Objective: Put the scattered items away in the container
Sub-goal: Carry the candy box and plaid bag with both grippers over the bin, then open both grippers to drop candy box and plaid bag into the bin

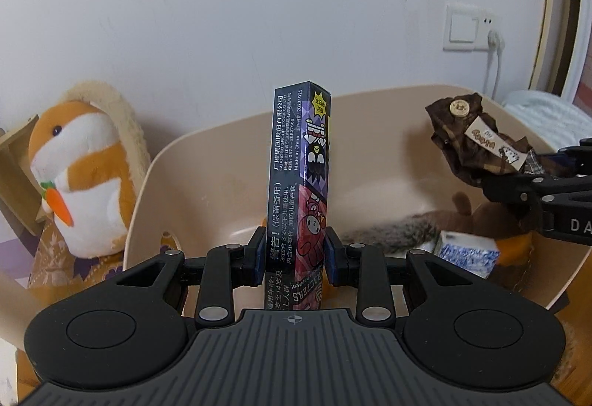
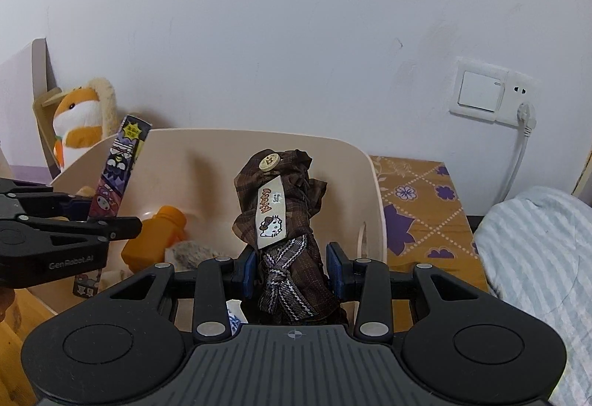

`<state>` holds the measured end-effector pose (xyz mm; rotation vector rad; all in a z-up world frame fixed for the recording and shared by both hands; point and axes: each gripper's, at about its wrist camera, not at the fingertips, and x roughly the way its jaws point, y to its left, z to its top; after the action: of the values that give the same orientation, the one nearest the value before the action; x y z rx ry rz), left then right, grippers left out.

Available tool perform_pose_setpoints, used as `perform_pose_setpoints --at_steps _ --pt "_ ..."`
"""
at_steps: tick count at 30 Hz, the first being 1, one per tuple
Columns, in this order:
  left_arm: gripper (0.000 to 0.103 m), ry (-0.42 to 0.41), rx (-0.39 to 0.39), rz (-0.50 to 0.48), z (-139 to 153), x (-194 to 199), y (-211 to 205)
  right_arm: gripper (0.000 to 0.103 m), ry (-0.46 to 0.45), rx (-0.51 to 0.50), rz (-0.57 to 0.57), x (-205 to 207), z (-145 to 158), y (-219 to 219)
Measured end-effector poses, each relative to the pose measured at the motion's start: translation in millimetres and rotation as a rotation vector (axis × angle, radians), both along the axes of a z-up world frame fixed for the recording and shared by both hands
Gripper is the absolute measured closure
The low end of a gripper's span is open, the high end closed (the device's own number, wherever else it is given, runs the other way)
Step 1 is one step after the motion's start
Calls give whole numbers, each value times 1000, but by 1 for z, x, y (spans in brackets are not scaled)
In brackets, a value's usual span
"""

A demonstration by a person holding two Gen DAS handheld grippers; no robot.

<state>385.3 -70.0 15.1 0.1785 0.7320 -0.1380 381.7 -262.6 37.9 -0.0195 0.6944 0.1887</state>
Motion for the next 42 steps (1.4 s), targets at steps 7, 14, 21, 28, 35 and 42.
perform_pose_setpoints --at_steps 7,14,21,28,35,42 --pt "67 19 -22 28 2 -6 2 55 -10 -59 26 -4 -5 9" --pt "42 -26 14 35 8 -24 -3 45 -86 -121 51 -28 6 17" --pt "31 -76 8 47 16 -50 -11 36 -135 -68 31 -53 18 10" --pt "24 -176 -3 57 36 -84 -17 19 -149 9 32 -81 27 0" --pt "21 -246 5 84 40 -119 -16 13 -189 34 45 -121 37 -10" --pt "20 -239 -36 108 33 -162 -6 1 -257 64 43 -169 40 -18"
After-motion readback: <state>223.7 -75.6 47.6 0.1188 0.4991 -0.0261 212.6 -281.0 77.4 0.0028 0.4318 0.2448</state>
